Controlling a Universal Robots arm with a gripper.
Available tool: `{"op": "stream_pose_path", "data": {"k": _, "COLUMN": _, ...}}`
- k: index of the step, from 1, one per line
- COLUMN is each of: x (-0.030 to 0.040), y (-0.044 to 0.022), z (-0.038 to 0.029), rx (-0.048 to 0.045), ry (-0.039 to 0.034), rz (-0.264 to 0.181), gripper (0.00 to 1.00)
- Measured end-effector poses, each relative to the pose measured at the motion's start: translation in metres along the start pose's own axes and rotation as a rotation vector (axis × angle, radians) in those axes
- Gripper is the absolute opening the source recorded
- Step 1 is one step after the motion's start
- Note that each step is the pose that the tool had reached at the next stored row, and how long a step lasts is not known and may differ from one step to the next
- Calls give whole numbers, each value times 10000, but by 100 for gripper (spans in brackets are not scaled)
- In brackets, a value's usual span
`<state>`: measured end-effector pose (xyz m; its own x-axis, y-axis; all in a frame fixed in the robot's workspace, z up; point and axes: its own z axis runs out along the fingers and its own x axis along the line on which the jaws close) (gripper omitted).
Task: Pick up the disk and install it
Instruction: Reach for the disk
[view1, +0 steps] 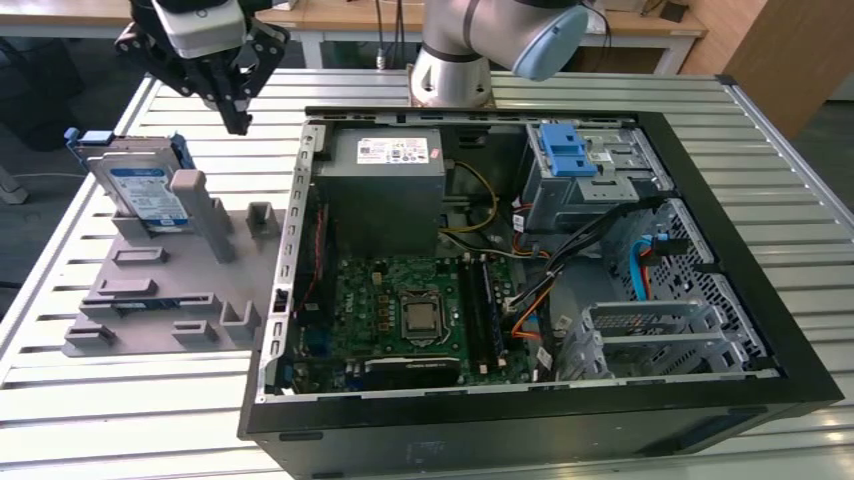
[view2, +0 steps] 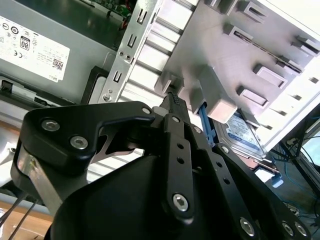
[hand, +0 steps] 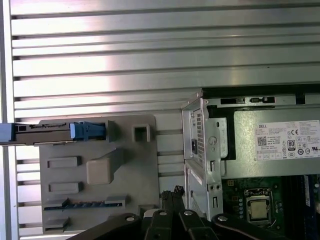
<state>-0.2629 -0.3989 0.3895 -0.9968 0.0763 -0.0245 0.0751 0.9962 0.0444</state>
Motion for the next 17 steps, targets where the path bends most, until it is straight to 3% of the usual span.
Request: {"op": "stream_pose_path", "data": {"k": 17, "x": 108, "y": -9, "z": 5, "rx": 1, "ry": 1, "rz": 0, "gripper": 11}}
